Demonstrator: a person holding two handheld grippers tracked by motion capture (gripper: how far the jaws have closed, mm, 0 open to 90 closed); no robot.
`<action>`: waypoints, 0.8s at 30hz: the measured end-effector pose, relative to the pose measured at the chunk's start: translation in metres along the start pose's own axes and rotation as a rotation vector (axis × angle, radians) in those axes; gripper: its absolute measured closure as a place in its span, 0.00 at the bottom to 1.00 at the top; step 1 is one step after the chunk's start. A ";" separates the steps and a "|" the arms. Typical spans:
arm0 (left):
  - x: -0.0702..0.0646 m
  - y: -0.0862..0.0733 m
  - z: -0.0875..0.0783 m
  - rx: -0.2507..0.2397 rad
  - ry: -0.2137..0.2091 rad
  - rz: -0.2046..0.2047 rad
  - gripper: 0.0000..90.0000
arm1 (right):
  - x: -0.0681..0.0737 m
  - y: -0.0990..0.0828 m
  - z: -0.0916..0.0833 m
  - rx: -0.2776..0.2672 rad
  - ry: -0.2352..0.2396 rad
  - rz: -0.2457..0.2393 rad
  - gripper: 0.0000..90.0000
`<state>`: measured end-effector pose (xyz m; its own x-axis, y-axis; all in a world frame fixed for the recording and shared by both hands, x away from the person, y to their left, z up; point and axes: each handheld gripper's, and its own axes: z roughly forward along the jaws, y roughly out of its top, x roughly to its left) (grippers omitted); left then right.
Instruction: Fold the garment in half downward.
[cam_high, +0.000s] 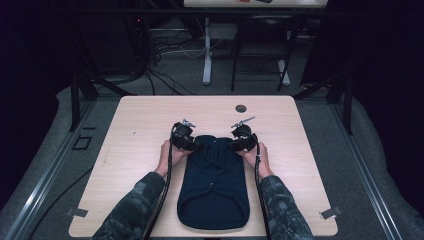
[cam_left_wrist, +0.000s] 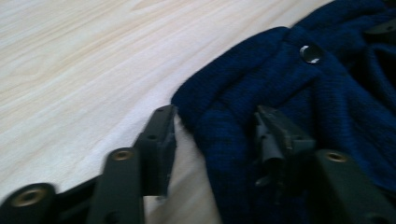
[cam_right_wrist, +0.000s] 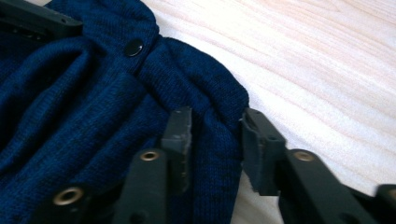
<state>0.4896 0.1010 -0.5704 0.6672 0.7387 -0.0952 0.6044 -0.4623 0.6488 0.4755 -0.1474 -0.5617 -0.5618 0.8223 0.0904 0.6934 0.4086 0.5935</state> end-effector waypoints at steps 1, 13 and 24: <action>-0.002 0.000 0.000 -0.003 0.001 0.002 0.63 | 0.001 0.000 -0.001 0.004 -0.006 -0.003 0.77; -0.012 0.002 -0.017 -0.067 -0.002 0.052 0.82 | 0.009 0.000 -0.026 -0.064 -0.037 -0.064 0.86; -0.021 0.011 -0.053 -0.141 -0.015 0.096 0.84 | 0.029 0.005 -0.070 -0.157 -0.059 -0.155 0.86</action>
<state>0.4589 0.1068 -0.5213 0.7262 0.6864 -0.0380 0.4709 -0.4564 0.7550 0.4312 -0.1495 -0.5004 -0.6258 0.7779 -0.0562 0.5191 0.4692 0.7144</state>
